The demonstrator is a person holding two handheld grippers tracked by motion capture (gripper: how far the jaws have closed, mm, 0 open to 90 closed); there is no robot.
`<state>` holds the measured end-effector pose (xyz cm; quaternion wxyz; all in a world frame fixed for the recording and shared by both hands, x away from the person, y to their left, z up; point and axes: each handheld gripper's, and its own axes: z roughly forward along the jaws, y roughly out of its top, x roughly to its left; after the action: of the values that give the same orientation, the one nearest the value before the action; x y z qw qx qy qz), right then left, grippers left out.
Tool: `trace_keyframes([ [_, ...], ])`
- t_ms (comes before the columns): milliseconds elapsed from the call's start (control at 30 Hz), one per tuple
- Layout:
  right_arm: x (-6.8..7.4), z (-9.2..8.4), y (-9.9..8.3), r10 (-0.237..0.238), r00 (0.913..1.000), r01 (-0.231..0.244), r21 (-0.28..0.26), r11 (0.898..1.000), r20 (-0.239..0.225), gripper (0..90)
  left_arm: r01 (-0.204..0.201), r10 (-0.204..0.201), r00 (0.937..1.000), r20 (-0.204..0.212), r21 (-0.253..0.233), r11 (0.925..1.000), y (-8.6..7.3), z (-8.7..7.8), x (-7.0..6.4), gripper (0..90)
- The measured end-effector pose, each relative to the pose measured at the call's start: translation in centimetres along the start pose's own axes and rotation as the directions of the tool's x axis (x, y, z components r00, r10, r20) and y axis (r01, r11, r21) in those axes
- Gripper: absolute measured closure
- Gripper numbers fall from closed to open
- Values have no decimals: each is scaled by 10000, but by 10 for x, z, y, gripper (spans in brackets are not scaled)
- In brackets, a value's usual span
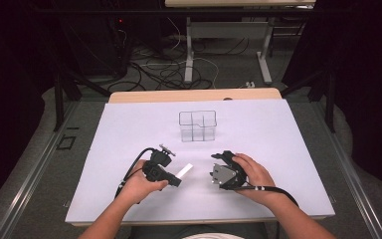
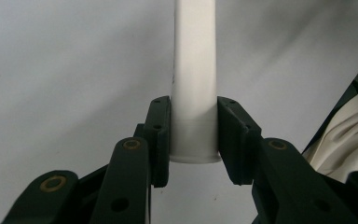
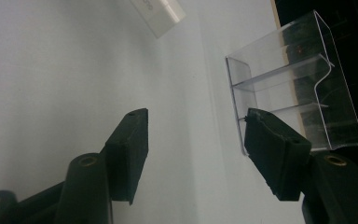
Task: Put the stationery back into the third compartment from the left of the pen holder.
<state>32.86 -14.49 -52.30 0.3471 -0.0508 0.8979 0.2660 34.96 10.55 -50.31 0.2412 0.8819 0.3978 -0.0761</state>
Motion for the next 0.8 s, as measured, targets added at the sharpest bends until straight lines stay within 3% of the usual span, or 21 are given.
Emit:
trace_keyframes([
  [33, 2, 0, 1, 15, 10000, -15, 63, 10000, 88, 402, -31, 31, 10000, -37, -8, 10000, 1, 1, -1, 671],
  [100, 3, 2, 3, -461, 9989, 462, 48, 9989, -40, 411, -59, 59, 10000, -60, 42, 10000, 3, 1, -2, 671],
  [133, 7, 2, 5, -364, 9989, 364, 5, 9993, 307, 413, -80, 81, 9999, -72, 76, 9999, 4, 1, -2, 671],
  [200, 11, 2, 8, -820, 9964, 814, 267, 9963, 235, 413, -67, 69, 9999, -137, 123, 9999, 5, 2, -2, 671],
  [267, 14, 3, 10, -1490, 9886, 1488, 143, 9888, 212, 419, -48, 49, 9999, -142, 92, 9999, 6, 2, -3, 671],
  [433, 20, 5, 15, -2481, 9683, 2474, 269, 9685, 275, 423, -109, 111, 9999, -109, 212, 9997, 9, 2, -6, 671],
  [500, 21, 5, 17, -2848, 9582, 2840, 306, 9583, 279, 430, -95, 98, 9999, -90, 243, 9997, 10, 4, -7, 671],
  [567, 22, 5, 19, -3362, 9412, 3354, 277, 9417, 335, 437, -103, 105, 9999, -46, 295, 9995, 12, 5, -9, 671],
  [700, 26, 5, 20, -3596, 9326, 3594, 99, 9331, 319, 439, -151, 150, 9999, 44, 362, 9992, 15, 8, -14, 671],
  [767, 25, 5, 22, -3945, 9187, 3943, 132, 9189, 205, 440, -189, 186, 9998, 93, 389, 9991, 16, 9, -16, 671],
  [800, 26, 5, 22, -3983, 9170, 3981, 146, 9172, 208, 443, -213, 208, 9997, 116, 437, 9988, 17, 10, -16, 671],
])
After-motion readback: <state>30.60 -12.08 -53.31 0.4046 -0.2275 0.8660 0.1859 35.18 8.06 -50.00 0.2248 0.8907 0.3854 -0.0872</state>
